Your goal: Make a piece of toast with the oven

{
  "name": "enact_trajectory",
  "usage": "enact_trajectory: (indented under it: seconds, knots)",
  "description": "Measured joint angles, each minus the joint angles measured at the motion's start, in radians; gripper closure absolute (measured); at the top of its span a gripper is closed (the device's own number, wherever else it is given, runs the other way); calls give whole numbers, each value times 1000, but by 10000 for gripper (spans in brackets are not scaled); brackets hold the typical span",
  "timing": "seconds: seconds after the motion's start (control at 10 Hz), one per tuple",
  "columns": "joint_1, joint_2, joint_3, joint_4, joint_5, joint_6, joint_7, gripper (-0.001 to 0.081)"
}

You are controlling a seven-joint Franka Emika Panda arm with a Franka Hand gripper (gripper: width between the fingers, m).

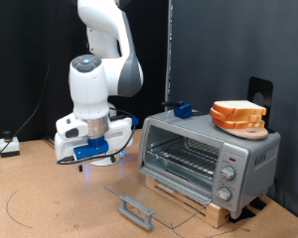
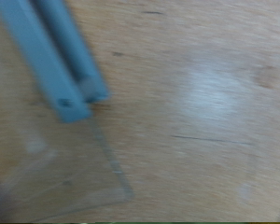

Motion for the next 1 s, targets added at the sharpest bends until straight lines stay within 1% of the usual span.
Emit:
enact_trajectory:
  seconds: [0.1,0.2,0.3,0.4,0.6,0.7,0.9,1.0]
  knots:
    - [6,-21,1,10,106,-56,-87,-1]
    - [8,-45,1,21,192,-118,-160,-1]
    - [9,-69,1,31,247,-173,-206,-1]
    - [13,-95,3,39,283,-216,-228,-1]
    - [22,-145,18,52,303,-291,-232,-1]
    - [28,-169,30,56,304,-314,-231,-1]
    - [39,-218,59,56,304,-343,-219,-1]
    - [42,-242,78,56,304,-349,-190,-1]
